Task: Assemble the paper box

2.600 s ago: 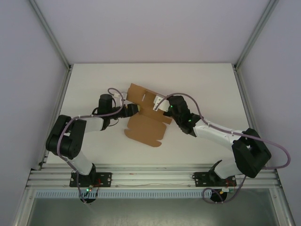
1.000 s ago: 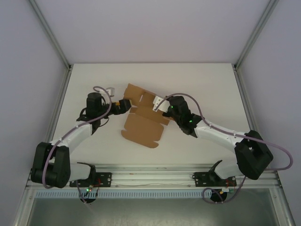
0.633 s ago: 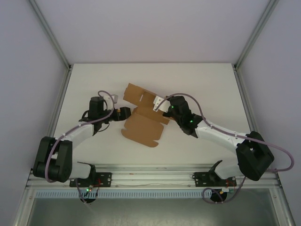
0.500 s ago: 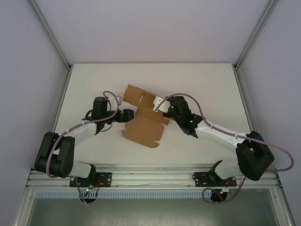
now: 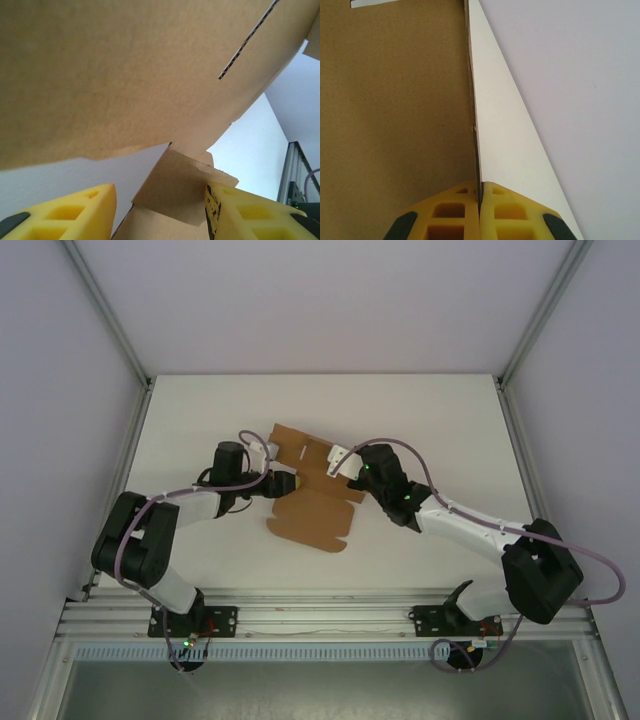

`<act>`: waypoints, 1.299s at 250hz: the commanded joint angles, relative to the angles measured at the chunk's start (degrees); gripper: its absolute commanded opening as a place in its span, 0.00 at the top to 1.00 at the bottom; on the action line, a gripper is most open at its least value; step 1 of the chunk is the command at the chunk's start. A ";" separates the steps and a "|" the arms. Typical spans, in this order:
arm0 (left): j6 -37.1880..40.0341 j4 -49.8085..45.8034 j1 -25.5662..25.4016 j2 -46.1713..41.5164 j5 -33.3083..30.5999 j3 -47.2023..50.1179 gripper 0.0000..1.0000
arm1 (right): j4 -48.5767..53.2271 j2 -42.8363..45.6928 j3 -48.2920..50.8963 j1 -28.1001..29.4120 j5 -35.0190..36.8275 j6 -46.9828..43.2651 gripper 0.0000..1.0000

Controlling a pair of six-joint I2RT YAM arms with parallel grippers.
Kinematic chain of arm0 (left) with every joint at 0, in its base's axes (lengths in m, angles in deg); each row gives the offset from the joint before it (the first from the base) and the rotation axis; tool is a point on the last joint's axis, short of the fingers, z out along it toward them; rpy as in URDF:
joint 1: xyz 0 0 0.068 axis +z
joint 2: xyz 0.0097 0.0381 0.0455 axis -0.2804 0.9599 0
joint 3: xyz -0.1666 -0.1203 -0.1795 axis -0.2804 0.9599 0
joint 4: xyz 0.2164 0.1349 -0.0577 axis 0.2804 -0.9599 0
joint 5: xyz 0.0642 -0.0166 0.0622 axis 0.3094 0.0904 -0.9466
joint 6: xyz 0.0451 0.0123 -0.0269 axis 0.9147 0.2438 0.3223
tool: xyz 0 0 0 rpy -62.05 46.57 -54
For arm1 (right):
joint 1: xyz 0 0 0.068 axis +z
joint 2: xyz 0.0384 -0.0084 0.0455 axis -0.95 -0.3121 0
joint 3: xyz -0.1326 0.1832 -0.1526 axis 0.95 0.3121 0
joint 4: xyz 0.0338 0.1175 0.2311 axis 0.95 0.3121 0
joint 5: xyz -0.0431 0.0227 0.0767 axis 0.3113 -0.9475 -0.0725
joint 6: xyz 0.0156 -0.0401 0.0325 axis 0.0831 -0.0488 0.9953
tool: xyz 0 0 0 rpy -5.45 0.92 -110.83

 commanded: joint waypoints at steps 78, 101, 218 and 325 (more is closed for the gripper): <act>0.98 8.24 -1.47 2.22 7.55 -1.57 0.66 | 2.47 0.66 -3.02 0.65 -5.48 1.94 1.00; 0.16 7.25 -1.50 1.84 4.98 -2.01 0.77 | 2.70 0.99 -2.81 0.67 -6.35 2.41 1.00; -17.40 -1.62 -3.88 4.74 -9.52 -6.91 1.00 | 9.82 -2.48 -1.30 7.18 3.80 -4.07 1.00; -31.00 -5.46 -4.01 7.71 -15.46 -5.67 1.00 | 2.88 -7.45 2.92 10.59 12.37 -6.71 1.00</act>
